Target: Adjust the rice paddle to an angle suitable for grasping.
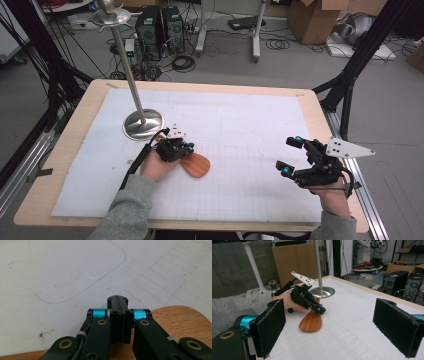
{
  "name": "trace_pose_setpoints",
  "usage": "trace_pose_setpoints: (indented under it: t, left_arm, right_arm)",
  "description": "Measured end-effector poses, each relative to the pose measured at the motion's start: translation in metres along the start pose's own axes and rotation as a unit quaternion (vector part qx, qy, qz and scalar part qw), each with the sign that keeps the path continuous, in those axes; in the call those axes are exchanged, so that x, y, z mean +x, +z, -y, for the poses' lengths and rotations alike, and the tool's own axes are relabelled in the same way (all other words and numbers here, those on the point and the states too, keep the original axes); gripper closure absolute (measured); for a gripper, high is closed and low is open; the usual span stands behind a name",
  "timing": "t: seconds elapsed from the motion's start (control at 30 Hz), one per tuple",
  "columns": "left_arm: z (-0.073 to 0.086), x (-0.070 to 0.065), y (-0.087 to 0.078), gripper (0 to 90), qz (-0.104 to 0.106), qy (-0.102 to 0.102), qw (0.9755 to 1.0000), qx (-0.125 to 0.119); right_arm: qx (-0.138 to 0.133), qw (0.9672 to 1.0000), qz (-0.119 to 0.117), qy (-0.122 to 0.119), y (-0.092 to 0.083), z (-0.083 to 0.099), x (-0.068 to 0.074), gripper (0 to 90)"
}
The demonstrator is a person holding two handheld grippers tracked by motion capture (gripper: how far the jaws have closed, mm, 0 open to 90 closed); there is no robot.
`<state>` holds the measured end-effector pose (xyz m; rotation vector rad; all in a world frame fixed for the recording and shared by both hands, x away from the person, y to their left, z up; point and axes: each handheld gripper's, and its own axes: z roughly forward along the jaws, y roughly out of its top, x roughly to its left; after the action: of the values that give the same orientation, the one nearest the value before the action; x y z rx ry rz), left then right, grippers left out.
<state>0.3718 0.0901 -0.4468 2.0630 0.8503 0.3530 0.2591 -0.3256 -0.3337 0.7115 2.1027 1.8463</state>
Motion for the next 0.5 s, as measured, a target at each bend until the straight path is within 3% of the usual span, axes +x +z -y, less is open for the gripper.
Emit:
trace_pose_setpoints:
  t: [0.5]
  left_arm:
    - [-0.0004, -0.0076, 0.0015, 89.4, 0.016, -0.003, 0.9997, 0.016]
  right_arm:
    - [0.001, 1.0, 0.001, -0.003, 0.0009, 0.0002, -0.0001, 10.0]
